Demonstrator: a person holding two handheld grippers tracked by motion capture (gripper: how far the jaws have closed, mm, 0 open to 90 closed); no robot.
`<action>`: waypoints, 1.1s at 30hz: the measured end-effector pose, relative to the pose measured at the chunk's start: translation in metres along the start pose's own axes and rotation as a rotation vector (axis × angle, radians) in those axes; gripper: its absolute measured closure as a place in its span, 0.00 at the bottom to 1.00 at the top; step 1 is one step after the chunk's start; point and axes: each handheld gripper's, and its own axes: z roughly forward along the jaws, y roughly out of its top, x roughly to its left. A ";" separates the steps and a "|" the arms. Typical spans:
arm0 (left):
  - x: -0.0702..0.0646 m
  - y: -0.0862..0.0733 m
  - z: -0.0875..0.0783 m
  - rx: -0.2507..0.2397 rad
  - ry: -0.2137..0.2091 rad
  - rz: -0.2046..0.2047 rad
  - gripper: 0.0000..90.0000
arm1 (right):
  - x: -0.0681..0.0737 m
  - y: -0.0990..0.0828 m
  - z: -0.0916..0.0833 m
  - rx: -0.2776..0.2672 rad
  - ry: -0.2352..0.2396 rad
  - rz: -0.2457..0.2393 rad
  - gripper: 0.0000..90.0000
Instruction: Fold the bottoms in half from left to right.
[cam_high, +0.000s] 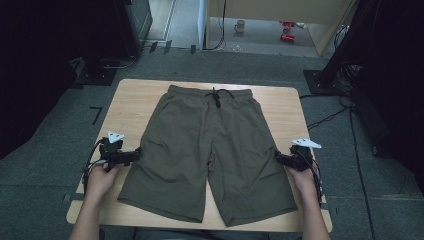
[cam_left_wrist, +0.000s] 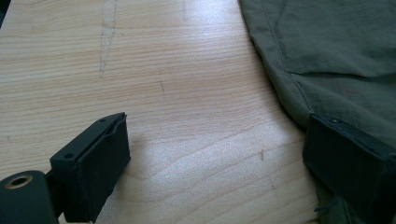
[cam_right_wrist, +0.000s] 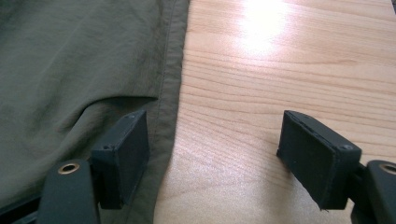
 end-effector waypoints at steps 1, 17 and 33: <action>0.000 0.000 0.000 0.000 0.000 0.000 0.08 | 0.000 0.000 0.000 0.000 0.000 0.000 0.27; -0.001 0.000 0.000 0.000 0.006 -0.006 0.08 | 0.007 -0.003 -0.003 0.001 -0.042 0.037 0.24; 0.005 0.007 -0.004 0.062 -0.043 0.004 0.10 | -0.003 0.016 -0.002 0.104 0.114 0.019 0.33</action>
